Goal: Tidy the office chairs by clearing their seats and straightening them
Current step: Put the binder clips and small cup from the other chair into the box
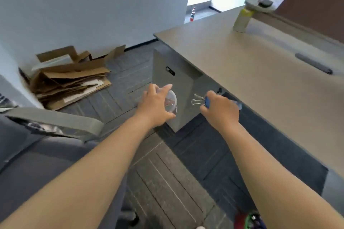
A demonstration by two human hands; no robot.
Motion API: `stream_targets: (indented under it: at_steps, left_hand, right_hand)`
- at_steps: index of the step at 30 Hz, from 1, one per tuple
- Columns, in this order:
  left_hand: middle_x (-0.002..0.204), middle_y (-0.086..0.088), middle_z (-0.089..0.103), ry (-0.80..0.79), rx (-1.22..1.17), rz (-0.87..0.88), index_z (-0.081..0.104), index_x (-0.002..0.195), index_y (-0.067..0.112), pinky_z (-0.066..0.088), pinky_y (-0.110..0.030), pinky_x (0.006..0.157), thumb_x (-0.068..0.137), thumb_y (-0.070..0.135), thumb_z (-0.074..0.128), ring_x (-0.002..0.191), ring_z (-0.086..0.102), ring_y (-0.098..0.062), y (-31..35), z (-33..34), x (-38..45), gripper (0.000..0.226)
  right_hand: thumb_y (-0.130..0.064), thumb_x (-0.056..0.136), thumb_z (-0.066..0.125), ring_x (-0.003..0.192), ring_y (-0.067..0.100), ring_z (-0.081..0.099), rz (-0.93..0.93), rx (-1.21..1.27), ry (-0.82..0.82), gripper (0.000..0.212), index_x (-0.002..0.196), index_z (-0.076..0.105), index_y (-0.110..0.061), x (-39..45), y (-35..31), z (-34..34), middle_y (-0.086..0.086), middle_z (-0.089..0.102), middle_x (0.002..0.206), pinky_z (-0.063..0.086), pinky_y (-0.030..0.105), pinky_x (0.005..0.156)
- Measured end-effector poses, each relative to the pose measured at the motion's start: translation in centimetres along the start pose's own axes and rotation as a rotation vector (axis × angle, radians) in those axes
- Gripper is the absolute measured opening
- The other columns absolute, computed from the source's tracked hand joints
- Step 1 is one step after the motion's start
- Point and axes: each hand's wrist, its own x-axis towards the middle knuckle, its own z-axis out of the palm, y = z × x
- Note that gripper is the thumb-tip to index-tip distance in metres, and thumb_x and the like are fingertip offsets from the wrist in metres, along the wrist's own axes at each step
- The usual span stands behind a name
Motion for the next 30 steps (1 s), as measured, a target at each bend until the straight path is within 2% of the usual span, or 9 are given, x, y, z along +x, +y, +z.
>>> stream_targets:
  at_steps: [2,4,7,13,17,22,24,27,30]
  left_hand:
    - [0.137,-0.012,0.029,-0.049,0.027,0.095,0.022,0.145,0.026,0.037,-0.044,0.109,0.077,0.028,0.07,0.126,0.035,-0.032,4.4,1.5,1.0,0.083]
    - [0.138,-0.011,0.028,-0.091,0.045,0.181,0.021,0.145,0.027,0.037,-0.045,0.11,0.078,0.029,0.07,0.126,0.033,-0.033,8.9,3.1,1.8,0.083]
    - [0.141,-0.01,0.026,-0.145,0.042,0.295,0.022,0.145,0.029,0.036,-0.045,0.11,0.077,0.027,0.07,0.128,0.031,-0.033,15.9,6.0,2.4,0.083]
    - [0.141,-0.011,0.026,-0.245,0.03,0.495,0.023,0.145,0.028,0.035,-0.041,0.108,0.077,0.025,0.07,0.129,0.033,-0.032,30.9,14.1,1.8,0.082]
    - [0.142,-0.01,0.028,-0.293,0.022,0.539,0.024,0.145,0.028,0.037,-0.038,0.107,0.075,0.025,0.074,0.129,0.035,-0.03,39.3,19.7,1.4,0.086]
    - [0.142,-0.013,0.03,-0.339,-0.019,0.561,0.024,0.145,0.017,0.034,-0.035,0.107,0.072,0.018,0.077,0.13,0.034,-0.03,46.3,24.6,2.3,0.09]
    - [0.141,-0.014,0.031,-0.329,-0.039,0.584,0.028,0.142,0.011,0.033,-0.035,0.107,0.071,0.017,0.078,0.129,0.035,-0.031,49.2,26.3,3.0,0.087]
    - [0.142,-0.013,0.03,-0.329,0.0,0.662,0.028,0.141,0.011,0.032,-0.036,0.108,0.072,0.024,0.077,0.129,0.035,-0.031,53.4,28.5,4.3,0.085]
    - [0.144,-0.013,0.026,-0.37,0.062,0.737,0.025,0.143,0.014,0.03,-0.037,0.111,0.074,0.029,0.075,0.132,0.029,-0.032,57.1,31.2,5.9,0.087]
  right_hand:
    - [-0.016,0.087,0.048,0.066,0.027,0.045,0.12,0.01,0.041,0.008,0.089,0.051,-0.009,-1.0,4.3,-2.0,0.009,0.053,0.076,0.027,0.024,0.048]
    - [-0.018,0.088,0.048,0.069,0.027,0.046,0.227,0.024,0.066,0.019,0.102,0.057,-0.007,-2.1,8.6,-4.1,0.015,0.063,0.087,0.033,0.027,0.057]
    - [-0.018,0.089,0.049,0.082,0.033,0.057,0.382,0.045,0.136,0.026,0.112,0.056,-0.008,-4.6,15.4,-6.8,0.017,0.067,0.101,0.034,0.028,0.063]
    - [-0.011,0.089,0.048,0.094,0.038,0.059,0.604,0.034,0.261,0.022,0.108,0.056,-0.004,-10.1,30.0,-10.9,0.022,0.066,0.101,0.032,0.029,0.063]
    - [-0.011,0.089,0.048,0.096,0.038,0.059,0.69,0.028,0.278,0.025,0.111,0.054,-0.003,-13.2,38.9,-12.8,0.022,0.065,0.105,0.032,0.03,0.064]
    - [-0.008,0.087,0.047,0.09,0.039,0.054,0.826,0.063,0.26,0.023,0.109,0.054,-0.003,-15.5,46.1,-14.6,0.023,0.064,0.106,0.031,0.031,0.065]
    - [-0.009,0.087,0.047,0.09,0.04,0.055,0.888,0.067,0.263,0.025,0.11,0.053,-0.004,-16.1,48.8,-15.1,0.024,0.064,0.106,0.037,0.036,0.067]
    - [-0.01,0.087,0.049,0.097,0.041,0.057,0.962,0.084,0.27,0.027,0.113,0.054,-0.005,-16.4,52.5,-15.7,0.024,0.064,0.106,0.048,0.039,0.077]
    - [-0.01,0.086,0.049,0.097,0.04,0.057,1.019,0.095,0.287,0.026,0.111,0.054,-0.005,-16.3,55.7,-16.0,0.022,0.064,0.105,0.047,0.039,0.075]
